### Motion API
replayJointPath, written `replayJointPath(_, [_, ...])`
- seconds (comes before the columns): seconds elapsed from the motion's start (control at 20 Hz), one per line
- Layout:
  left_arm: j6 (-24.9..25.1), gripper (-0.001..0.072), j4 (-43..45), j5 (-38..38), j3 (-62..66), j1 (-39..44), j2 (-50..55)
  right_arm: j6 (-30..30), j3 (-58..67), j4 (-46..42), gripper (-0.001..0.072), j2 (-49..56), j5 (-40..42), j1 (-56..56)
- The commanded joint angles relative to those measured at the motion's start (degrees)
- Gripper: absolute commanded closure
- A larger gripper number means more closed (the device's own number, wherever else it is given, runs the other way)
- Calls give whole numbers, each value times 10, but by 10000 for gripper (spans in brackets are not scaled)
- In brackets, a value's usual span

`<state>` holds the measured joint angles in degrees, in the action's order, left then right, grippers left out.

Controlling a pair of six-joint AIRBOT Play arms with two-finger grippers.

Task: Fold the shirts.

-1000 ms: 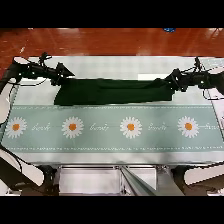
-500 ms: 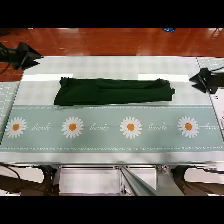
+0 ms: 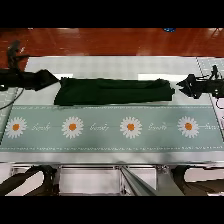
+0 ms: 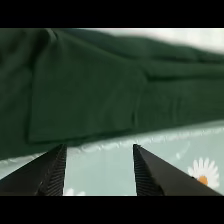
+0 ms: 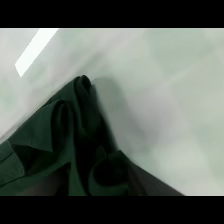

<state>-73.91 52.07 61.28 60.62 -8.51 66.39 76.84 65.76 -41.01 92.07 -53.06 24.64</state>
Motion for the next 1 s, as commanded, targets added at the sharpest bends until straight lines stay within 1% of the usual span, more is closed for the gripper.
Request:
replayJointPath(0.0, [2,201,4,-24,-54,41,-13,-8,24,14,293,39,8,-33])
replayJointPath(0.15, [1,201,-1,-24,-54,44,-10,14,31,-2,293,64,13,-48])
replayJointPath(0.4, [1,201,-2,-24,-54,44,-9,14,31,2,295,87,13,-93])
replayJointPath(0.45, [2,201,-2,-24,-54,44,-9,14,32,2,325,87,13,-103])
replayJointPath(0.5, [2,201,-2,-25,-54,44,-9,14,32,2,388,87,11,-112])
replayJointPath(0.55, [2,201,-2,-26,-54,44,-9,13,32,2,550,87,8,-120])
replayJointPath(0.6, [2,201,-2,-26,-54,44,-9,9,33,7,678,87,0,-125])
replayJointPath(0.7, [2,210,-2,-26,-54,44,-9,-12,36,20,682,77,-39,-127])
replayJointPath(0.75, [3,340,-2,-26,-54,44,-9,-12,36,6,682,62,-52,-125])
replayJointPath(0.8, [11,565,-2,-26,-54,44,-9,-5,34,-18,682,37,-62,-125])
replayJointPath(0.85, [15,690,-2,-26,-54,44,-9,6,31,-49,682,5,-70,-125])
replayJointPath(0.95, [15,689,-16,-33,-54,51,-9,17,6,-96,682,-79,-76,-125])
